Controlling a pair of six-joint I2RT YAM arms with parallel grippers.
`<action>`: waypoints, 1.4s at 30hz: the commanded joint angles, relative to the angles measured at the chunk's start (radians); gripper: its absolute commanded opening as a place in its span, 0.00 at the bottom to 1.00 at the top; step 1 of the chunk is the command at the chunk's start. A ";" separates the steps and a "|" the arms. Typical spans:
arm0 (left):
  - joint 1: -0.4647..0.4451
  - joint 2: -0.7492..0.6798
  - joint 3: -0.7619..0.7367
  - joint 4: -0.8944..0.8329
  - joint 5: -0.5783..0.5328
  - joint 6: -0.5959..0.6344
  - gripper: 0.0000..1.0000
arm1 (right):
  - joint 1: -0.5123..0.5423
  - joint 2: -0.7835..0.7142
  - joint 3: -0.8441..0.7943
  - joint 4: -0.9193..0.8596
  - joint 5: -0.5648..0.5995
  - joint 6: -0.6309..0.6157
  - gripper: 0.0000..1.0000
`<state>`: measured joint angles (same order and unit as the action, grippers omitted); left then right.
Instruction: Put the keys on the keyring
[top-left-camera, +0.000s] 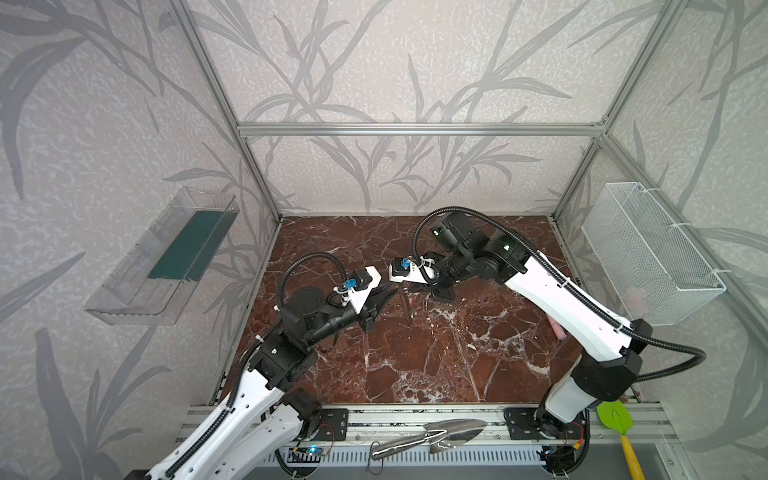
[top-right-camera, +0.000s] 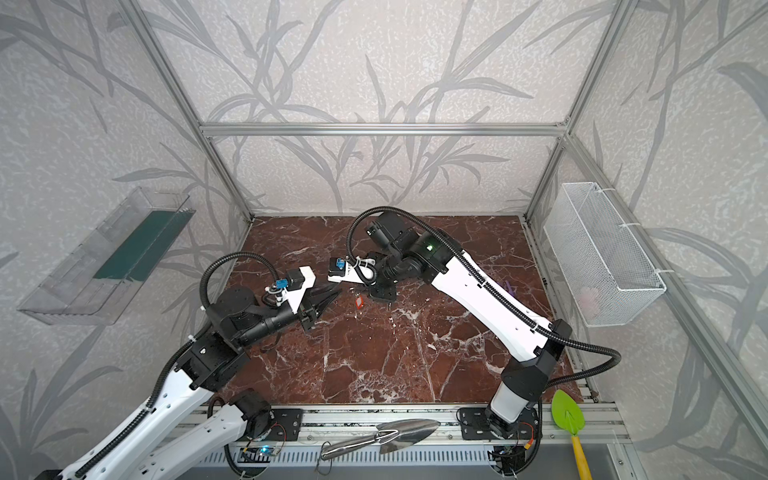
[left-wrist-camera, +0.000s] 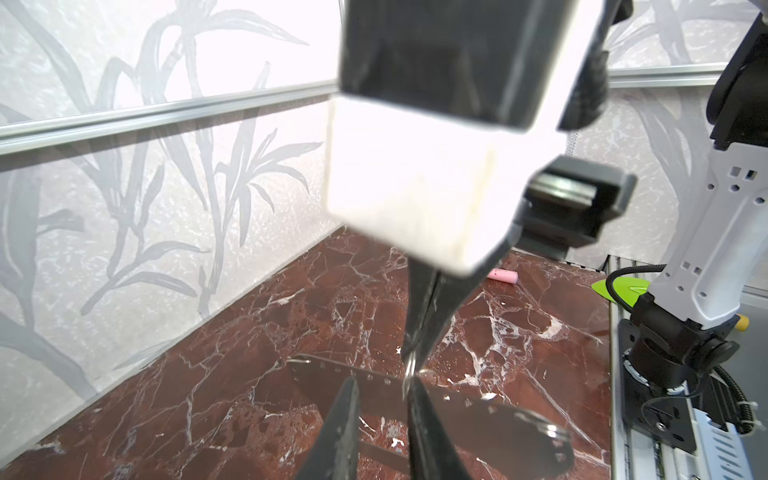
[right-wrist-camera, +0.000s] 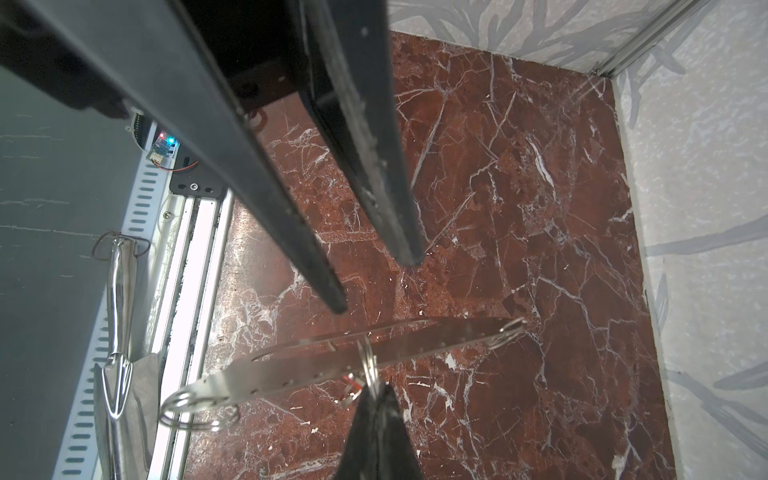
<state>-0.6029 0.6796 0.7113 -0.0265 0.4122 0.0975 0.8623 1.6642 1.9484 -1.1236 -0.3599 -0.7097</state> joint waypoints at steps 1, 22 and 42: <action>-0.006 -0.018 -0.050 0.107 -0.035 0.011 0.24 | -0.011 0.012 0.038 -0.049 -0.024 -0.015 0.00; -0.037 -0.020 -0.156 0.291 0.051 0.154 0.24 | -0.020 0.037 0.047 -0.067 -0.071 -0.020 0.00; -0.046 0.029 -0.147 0.330 0.071 0.134 0.22 | -0.019 0.036 0.038 -0.055 -0.094 -0.014 0.00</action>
<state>-0.6418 0.7116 0.5453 0.2634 0.4671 0.2321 0.8459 1.7012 1.9667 -1.1732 -0.4282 -0.7269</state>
